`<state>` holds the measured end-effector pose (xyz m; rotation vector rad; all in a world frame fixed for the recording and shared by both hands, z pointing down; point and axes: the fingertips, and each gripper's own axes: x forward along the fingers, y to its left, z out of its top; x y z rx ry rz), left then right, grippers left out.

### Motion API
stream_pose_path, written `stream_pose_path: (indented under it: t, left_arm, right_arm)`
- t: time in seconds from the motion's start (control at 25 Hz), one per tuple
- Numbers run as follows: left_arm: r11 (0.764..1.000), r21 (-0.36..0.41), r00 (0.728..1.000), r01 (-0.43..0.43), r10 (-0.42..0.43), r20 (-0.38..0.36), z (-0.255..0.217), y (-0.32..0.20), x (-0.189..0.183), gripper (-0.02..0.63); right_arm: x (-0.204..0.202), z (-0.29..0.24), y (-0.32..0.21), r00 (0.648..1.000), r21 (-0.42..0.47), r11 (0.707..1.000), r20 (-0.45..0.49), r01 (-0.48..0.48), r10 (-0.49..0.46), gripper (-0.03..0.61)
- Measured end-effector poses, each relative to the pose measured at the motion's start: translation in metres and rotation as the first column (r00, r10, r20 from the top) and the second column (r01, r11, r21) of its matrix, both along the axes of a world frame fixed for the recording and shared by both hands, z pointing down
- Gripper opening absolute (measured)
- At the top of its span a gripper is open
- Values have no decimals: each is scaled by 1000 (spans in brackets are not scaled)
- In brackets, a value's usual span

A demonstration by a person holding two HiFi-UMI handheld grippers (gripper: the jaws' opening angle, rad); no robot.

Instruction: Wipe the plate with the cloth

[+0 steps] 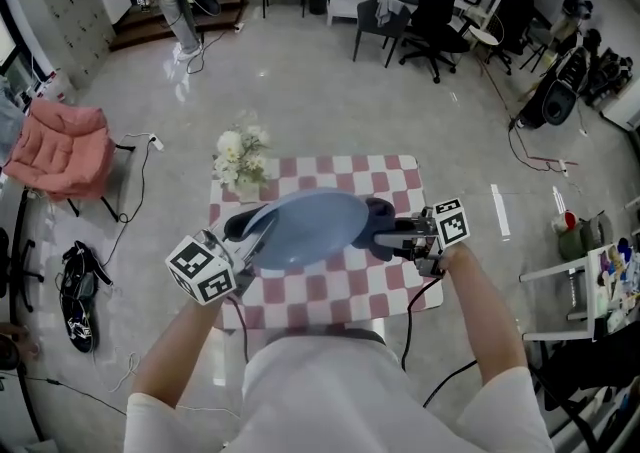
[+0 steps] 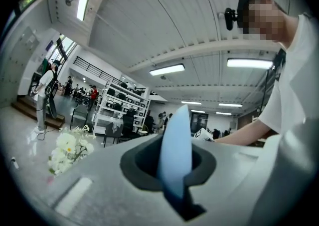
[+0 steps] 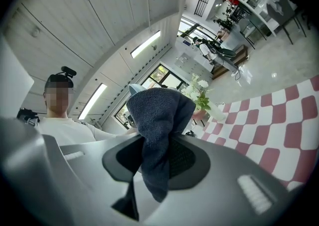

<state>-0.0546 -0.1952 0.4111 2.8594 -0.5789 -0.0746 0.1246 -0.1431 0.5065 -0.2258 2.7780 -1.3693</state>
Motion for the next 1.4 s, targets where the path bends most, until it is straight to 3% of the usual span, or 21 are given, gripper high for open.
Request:
stream_pose_path:
  t: [0.76,1.04,1.4]
  left_arm:
    - [967,-226,985,120,-144,-92,50,-40,-2,35]
    - [947,-282,982,151,-177,-70,71,-38,-10,35]
    - [911,-351,971,219,-239,-14,101,-35,-31,35]
  right_arm:
    - [-43,64,13,993,-48,999,-118,12,-18,120]
    - [-45,94,25,979,-67,998,-203,-20,6,120]
    - [-41,114,30,949,-10,996,-307,-85,77,120]
